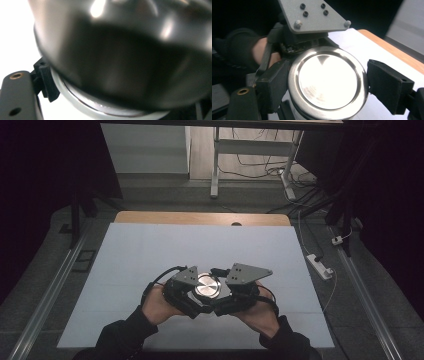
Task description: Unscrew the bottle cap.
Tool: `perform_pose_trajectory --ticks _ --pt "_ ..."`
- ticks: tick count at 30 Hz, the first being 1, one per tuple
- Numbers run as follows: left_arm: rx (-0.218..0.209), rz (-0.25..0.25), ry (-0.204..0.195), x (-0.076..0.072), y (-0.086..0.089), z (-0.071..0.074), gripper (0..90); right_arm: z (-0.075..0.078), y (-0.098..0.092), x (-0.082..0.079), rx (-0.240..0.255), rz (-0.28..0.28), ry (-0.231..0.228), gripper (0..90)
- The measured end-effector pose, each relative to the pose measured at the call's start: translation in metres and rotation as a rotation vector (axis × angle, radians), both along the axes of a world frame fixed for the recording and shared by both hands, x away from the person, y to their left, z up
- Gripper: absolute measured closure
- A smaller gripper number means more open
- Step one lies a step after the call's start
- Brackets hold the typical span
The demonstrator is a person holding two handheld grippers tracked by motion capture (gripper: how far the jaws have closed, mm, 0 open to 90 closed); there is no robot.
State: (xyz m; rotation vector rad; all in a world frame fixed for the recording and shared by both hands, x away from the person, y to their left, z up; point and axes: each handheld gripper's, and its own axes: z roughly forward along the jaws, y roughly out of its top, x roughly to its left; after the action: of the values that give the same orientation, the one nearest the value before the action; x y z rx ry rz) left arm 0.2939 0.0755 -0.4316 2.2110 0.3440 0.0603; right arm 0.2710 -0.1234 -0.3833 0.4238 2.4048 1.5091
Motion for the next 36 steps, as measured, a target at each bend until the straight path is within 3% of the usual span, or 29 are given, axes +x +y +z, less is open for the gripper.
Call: perform_pose_trajectory --ticks 5,7,10,12,14,17,23,36 --pt "-0.001 0.007 0.003 -0.001 -0.002 -0.001 15.1 -0.002 0.004 -0.004 -0.015 -0.030 -0.015 19.1" --pt "-0.007 -0.018 0.008 0.000 -0.001 -0.001 15.1 -0.002 0.004 -0.004 -0.009 -0.021 -0.019 19.3" --pt "-0.034 -0.105 0.010 -0.002 0.000 0.000 15.1 -0.001 0.000 -0.002 0.008 0.078 0.005 19.3" --pt "-0.069 -0.202 0.029 -0.002 0.001 0.000 15.1 0.000 -0.005 0.003 0.032 0.173 0.020 19.4" --pt "-0.087 -0.259 0.037 -0.003 0.001 -0.002 15.1 -0.002 -0.011 0.010 0.066 0.266 0.068 19.3" --pt "-0.080 -0.269 0.048 -0.002 -0.002 -0.006 15.1 -0.008 -0.014 0.016 0.094 0.334 0.112 19.4" --pt "-0.065 -0.266 0.047 -0.001 -0.002 -0.010 15.1 -0.010 -0.016 0.020 0.111 0.321 0.125 19.5" --pt "-0.049 -0.211 0.019 0.002 0.003 -0.008 15.1 -0.006 -0.020 0.019 0.121 0.246 0.098 19.5"
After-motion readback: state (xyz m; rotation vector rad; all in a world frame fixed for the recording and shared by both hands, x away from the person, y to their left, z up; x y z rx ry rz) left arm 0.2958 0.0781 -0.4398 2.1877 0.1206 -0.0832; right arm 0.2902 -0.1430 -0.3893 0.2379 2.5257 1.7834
